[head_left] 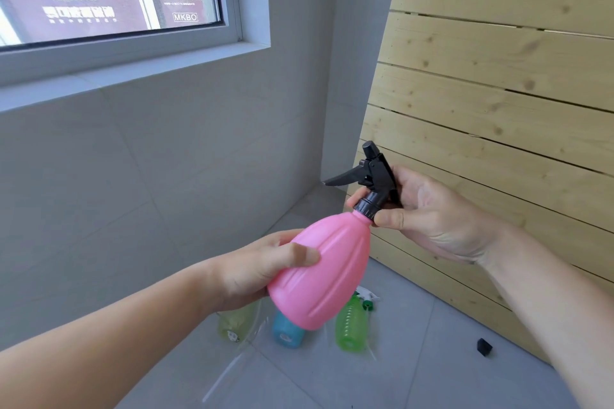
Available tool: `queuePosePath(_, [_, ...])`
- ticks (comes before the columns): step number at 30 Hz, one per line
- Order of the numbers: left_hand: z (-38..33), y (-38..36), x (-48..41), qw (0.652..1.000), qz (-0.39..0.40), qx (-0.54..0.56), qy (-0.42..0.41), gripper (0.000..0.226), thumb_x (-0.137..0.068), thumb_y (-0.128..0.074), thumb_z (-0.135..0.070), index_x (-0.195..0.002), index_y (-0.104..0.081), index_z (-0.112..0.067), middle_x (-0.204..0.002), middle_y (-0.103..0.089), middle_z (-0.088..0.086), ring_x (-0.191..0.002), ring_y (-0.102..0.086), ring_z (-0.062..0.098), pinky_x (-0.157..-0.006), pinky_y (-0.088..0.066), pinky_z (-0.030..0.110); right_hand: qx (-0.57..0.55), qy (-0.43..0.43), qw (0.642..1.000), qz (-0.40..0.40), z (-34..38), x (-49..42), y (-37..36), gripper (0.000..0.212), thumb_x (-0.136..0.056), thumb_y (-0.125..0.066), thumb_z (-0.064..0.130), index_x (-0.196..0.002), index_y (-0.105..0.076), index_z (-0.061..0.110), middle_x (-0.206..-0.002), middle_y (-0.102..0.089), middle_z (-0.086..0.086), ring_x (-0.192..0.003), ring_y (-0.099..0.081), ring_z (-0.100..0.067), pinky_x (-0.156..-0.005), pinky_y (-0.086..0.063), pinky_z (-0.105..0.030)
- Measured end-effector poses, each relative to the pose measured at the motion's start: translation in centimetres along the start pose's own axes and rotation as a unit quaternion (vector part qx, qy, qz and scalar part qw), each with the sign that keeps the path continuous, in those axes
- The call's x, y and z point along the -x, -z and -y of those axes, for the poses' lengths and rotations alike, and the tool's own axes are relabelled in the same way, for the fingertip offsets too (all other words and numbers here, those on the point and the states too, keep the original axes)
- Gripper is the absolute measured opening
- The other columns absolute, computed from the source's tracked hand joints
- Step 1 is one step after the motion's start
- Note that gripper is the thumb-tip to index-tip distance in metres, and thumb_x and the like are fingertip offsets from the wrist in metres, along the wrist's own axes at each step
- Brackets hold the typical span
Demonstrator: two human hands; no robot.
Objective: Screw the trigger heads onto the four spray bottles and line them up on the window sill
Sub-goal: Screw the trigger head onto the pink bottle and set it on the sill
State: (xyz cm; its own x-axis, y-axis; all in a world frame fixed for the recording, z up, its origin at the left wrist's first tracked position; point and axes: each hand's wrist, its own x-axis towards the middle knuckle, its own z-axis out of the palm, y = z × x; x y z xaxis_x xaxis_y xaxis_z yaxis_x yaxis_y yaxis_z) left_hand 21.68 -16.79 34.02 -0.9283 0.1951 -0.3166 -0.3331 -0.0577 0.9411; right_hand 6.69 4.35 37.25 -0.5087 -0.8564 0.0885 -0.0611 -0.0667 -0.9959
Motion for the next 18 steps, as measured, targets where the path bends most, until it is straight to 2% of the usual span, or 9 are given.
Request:
queuePosePath(3, [0.2, 0.0, 0.2, 0.999, 0.019, 0.036, 0.02, 0.065, -0.06, -0.068, -0.046, -0.121, -0.068, -0.024, -0.101, -0.078, 0.006, -0.085, -0.074, 0.021, -0.074, -0.061, 0.029, -0.001, 0.003, 1.0, 0.01, 0.1, 0.2, 0.1, 0.043, -0.084, -0.061, -0.008, -0.125, -0.053, 0.0, -0.112, -0.068, -0.013, -0.106, -0.062, -0.026, -0.093, -0.05, -0.033])
queuePosePath(5, [0.4, 0.2, 0.3, 0.996, 0.019, 0.067, 0.047, 0.073, -0.048, -0.08, -0.048, -0.114, -0.07, -0.018, -0.092, -0.079, 0.007, -0.076, -0.076, 0.02, -0.068, -0.06, 0.026, -0.002, 0.002, 1.0, 0.017, 0.2, 0.3, 0.1, 0.043, -0.083, -0.061, -0.008, -0.124, -0.054, 0.002, -0.112, -0.069, -0.011, -0.107, -0.061, -0.025, -0.095, -0.05, -0.034])
queuePosePath(7, [0.6, 0.3, 0.4, 0.995, 0.024, 0.077, 0.052, 0.092, -0.034, -0.091, -0.057, -0.114, -0.071, -0.017, -0.093, -0.079, 0.008, -0.077, -0.076, 0.021, -0.069, -0.06, 0.027, -0.01, 0.002, 1.0, 0.013, 0.2, 0.3, 0.1, 0.043, -0.082, -0.06, -0.01, -0.124, -0.054, 0.001, -0.112, -0.068, -0.012, -0.107, -0.061, -0.025, -0.095, -0.05, -0.033])
queuePosePath(9, [0.6, 0.2, 0.3, 0.997, 0.025, 0.066, 0.042, 0.094, -0.039, -0.09, -0.06, -0.123, -0.069, -0.022, -0.103, -0.077, 0.01, -0.086, -0.074, 0.023, -0.076, -0.06, 0.031, -0.016, -0.003, 1.0, 0.007, 0.0, 0.2, 0.0, 0.042, -0.082, -0.059, -0.01, -0.123, -0.055, 0.001, -0.111, -0.069, -0.012, -0.105, -0.062, -0.025, -0.092, -0.051, -0.031])
queuePosePath(11, [0.6, 0.1, 0.2, 0.999, 0.008, 0.029, 0.019, 0.077, -0.057, -0.081, -0.052, -0.129, -0.066, -0.032, -0.118, -0.074, 0.016, -0.096, -0.071, 0.026, -0.085, -0.055, 0.038, -0.018, -0.011, 1.0, 0.007, -0.3, 0.1, 0.1, 0.043, -0.083, -0.058, -0.01, -0.125, -0.055, -0.001, -0.11, -0.069, -0.012, -0.101, -0.063, -0.024, -0.088, -0.051, -0.027])
queuePosePath(13, [0.5, -0.1, 0.2, 1.0, -0.028, -0.014, 0.0, 0.071, -0.064, -0.073, -0.049, -0.133, -0.063, -0.031, -0.129, -0.069, 0.018, -0.101, -0.07, 0.026, -0.086, -0.053, 0.04, -0.012, -0.021, 1.0, 0.002, -0.5, 0.1, 0.2, 0.047, -0.083, -0.059, -0.009, -0.129, -0.052, -0.005, -0.109, -0.07, -0.011, -0.1, -0.064, -0.022, -0.087, -0.051, -0.026])
queuePosePath(18, [0.4, -0.7, 0.1, 0.989, -0.105, -0.087, -0.057, 0.069, -0.061, -0.077, -0.05, -0.125, -0.065, -0.029, -0.112, -0.076, -0.001, -0.095, -0.075, 0.012, -0.071, -0.058, 0.024, 0.032, -0.021, 0.999, -0.038, -0.7, -0.1, 0.4, 0.049, -0.079, -0.067, 0.0, -0.127, -0.058, 0.0, -0.107, -0.074, -0.008, -0.102, -0.068, -0.02, -0.088, -0.052, -0.027])
